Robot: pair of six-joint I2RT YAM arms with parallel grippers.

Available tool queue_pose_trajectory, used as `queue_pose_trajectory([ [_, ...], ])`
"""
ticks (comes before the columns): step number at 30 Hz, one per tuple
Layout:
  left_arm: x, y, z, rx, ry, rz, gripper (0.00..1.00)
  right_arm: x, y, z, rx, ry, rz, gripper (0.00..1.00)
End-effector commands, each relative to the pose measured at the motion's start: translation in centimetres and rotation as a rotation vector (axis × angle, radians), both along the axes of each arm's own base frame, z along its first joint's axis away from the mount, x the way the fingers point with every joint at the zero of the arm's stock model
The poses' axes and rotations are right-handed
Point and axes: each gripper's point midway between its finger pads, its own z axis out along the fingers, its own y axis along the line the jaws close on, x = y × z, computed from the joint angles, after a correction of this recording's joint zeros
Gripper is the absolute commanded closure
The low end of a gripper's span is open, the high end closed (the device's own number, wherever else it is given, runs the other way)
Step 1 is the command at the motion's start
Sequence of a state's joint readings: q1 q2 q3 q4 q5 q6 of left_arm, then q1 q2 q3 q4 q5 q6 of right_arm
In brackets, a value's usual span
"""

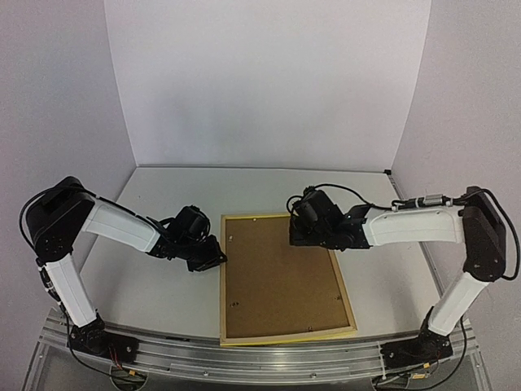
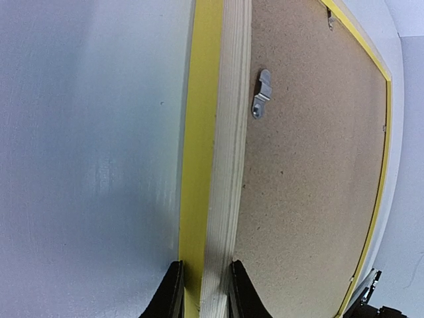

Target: Take the photo out of the frame

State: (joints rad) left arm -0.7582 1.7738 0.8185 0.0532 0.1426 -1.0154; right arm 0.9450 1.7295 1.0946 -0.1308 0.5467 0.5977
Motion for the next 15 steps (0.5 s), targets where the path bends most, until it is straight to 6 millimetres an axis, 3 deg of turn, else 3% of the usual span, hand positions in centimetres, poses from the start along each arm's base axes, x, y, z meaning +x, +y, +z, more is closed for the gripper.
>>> queue_pose_trajectory([
  [1, -3.4, 3.1, -3.5, 0.102, 0.184, 0.076, 1.0, -2.2, -7.0, -3.5, -0.125, 0.21, -0.087, 0.36],
  [6, -3.3, 2.7, -3.9, 0.1, 0.195, 0.062, 1.0, -4.0, -10.5, -6.1, -0.12, 0.382, -0.12, 0.34],
  [12, -3.3, 2.6, -3.9, 0.104, 0.188, 0.046, 1.0, -4.6, -11.5, -8.5, -0.115, 0.492, -0.131, 0.36],
  [15, -3.2, 2.5, -3.8, 0.104, 0.183, 0.034, 1.0, -4.8, -11.8, -9.6, -0.13, 0.523, -0.138, 0.42],
])
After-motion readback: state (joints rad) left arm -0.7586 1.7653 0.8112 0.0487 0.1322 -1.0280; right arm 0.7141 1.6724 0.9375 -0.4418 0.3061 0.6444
